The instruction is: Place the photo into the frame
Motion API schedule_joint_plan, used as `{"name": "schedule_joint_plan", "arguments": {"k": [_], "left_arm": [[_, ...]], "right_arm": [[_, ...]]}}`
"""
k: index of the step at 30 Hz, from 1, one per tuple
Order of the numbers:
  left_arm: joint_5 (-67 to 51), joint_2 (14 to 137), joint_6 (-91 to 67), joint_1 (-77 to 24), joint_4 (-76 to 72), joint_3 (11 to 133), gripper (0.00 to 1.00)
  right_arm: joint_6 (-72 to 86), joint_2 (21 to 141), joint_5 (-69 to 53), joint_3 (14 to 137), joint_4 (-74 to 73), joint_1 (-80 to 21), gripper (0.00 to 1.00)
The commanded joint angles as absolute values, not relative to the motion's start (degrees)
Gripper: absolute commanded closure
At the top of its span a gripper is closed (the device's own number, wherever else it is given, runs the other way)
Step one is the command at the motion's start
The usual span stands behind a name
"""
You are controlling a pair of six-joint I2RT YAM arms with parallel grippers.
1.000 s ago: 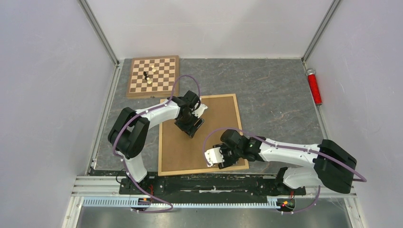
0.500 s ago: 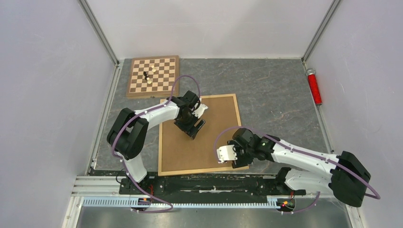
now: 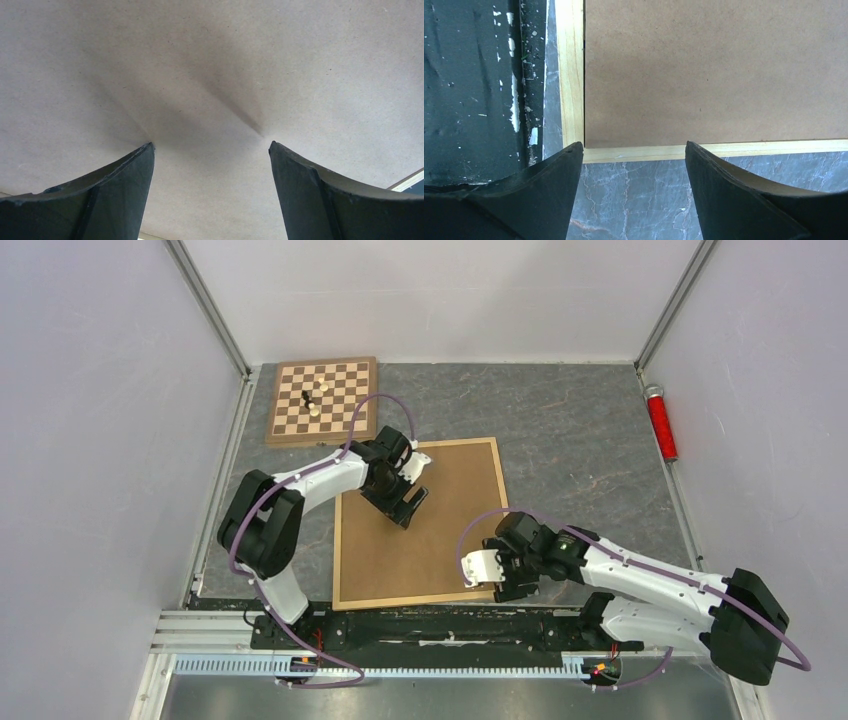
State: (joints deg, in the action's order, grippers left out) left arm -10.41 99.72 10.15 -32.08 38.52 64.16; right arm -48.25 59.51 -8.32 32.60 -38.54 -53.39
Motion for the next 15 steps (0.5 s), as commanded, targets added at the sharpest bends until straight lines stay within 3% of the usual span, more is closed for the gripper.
{"name": "schedule_joint_plan", "arguments": {"k": [1, 10, 15], "left_arm": [[-9.8, 97.5, 13.2, -31.7, 36.9, 64.8, 0.09], [-9.4, 98.9, 13.3, -31.6, 36.6, 65.4, 0.09], [-9.9, 99.0, 13.2, -31.7, 36.6, 65.6, 0.09]], "right_arm": [[-48.8, 59.4, -10.9, 32.4, -38.4, -53.5, 0.21], [-49.0, 60.5, -10.8, 32.1, -38.3, -55.1, 0.18], [-48.3, 60.4, -5.0, 28.9, -33.9, -55.7, 0.19]]}}
